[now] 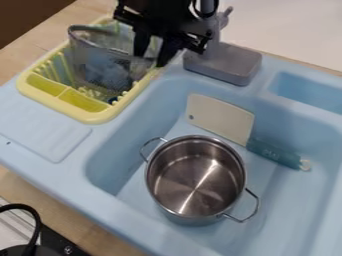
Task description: Moving the strainer to the left side of the sink
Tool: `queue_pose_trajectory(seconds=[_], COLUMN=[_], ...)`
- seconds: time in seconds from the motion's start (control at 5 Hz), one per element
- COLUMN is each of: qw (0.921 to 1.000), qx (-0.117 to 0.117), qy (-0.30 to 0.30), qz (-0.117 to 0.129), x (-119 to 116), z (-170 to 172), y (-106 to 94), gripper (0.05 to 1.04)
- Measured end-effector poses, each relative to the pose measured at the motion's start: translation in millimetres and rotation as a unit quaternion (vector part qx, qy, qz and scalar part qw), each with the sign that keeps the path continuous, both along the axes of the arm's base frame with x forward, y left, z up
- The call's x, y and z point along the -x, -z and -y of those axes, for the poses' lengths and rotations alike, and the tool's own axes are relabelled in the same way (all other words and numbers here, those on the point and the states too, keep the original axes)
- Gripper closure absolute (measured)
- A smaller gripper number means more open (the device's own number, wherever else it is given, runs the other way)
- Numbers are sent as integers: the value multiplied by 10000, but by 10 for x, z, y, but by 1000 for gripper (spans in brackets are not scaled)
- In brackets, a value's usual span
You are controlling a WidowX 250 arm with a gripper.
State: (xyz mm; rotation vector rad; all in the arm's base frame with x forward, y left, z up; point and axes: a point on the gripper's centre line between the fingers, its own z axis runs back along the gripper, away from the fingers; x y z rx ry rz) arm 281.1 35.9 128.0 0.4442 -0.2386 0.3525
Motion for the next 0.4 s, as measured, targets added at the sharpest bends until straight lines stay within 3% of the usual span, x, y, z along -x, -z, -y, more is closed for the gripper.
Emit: queue_pose_trajectory(seconds=[0.2,0.4], qw=[9994,9984], qx=[-130,-291], qy=[238,328], qz=[206,355], x=[-6,36], z=[16,36], y=[-64,-109], gripper=[309,92])
